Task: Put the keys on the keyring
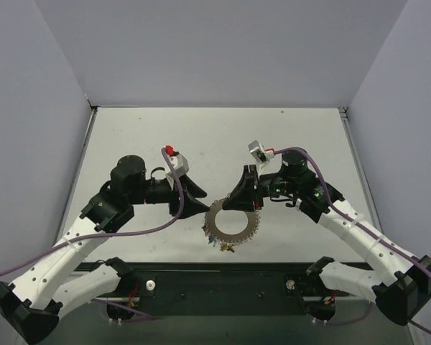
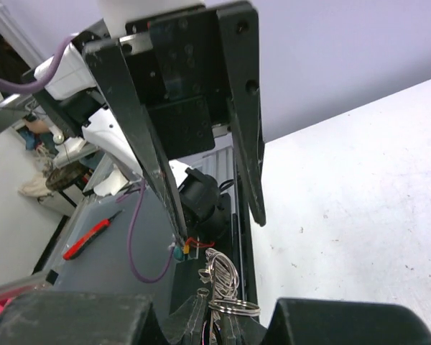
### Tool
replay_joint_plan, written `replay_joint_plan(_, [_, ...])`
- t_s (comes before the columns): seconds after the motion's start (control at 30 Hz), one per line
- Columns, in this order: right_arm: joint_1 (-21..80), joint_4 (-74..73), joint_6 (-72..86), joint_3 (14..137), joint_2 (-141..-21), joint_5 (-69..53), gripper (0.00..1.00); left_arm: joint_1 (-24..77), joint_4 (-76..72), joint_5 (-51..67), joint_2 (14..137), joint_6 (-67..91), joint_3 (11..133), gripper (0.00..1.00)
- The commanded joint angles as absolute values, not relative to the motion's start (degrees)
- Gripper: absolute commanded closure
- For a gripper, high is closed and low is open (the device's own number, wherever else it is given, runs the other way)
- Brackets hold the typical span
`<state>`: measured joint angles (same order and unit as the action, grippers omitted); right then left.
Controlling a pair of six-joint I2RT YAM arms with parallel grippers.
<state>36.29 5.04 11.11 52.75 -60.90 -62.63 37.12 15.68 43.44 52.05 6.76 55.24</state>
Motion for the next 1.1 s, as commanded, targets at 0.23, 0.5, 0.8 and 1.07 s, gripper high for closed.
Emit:
replay_joint_plan(0.23, [33.1,31.2,26.6,48.9,-61.2,-74.4,1.00,36.8,15.4,46.0,46.5,4.7,52.7,0.42])
replay_joint_plan(0.5, [31.8,33.3,29.3,47.7,-65.5,-75.2,1.00,36.7,20.5,42.6,45.3,2.6,52.6,0.42])
replay_joint_plan(0.8, [31.8,8.4,12.1,52.3,-72.3,-61.9,1.00,36.3,24.0,33.4,43.8,1.1,52.3,0.42])
replay_joint_plan(1.07, [31.6,3.1,9.6,54.1,-75.1,-52.9,1.00,36.0,24.5,32.2,44.4,0.4,51.6,0.42])
